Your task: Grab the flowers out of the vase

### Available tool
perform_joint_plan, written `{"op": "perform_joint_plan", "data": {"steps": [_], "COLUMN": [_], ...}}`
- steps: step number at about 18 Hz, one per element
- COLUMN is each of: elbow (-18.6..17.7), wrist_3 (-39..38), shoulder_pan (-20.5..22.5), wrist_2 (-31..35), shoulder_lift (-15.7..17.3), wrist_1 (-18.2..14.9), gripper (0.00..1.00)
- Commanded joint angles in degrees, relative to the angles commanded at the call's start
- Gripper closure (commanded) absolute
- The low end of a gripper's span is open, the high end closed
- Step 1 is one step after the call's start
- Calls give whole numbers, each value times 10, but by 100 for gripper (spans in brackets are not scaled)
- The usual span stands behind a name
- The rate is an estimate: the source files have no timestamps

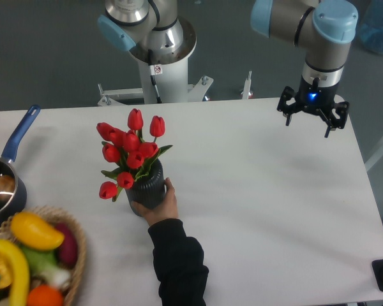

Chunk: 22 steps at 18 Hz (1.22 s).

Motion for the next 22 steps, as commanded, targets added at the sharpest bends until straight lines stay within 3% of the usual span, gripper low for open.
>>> {"op": "perform_joint_plan", "data": {"steps": [7, 14, 22], "elbow": [-4, -42, -44], "wrist_3": [0, -6, -6], "shoulder_pan": [-1, -10, -17], "wrist_2": [3, 10, -12], "shoulder_lift": [0, 4, 15], "wrist_1": [1, 3, 1], "gripper": [0, 0, 0]}}
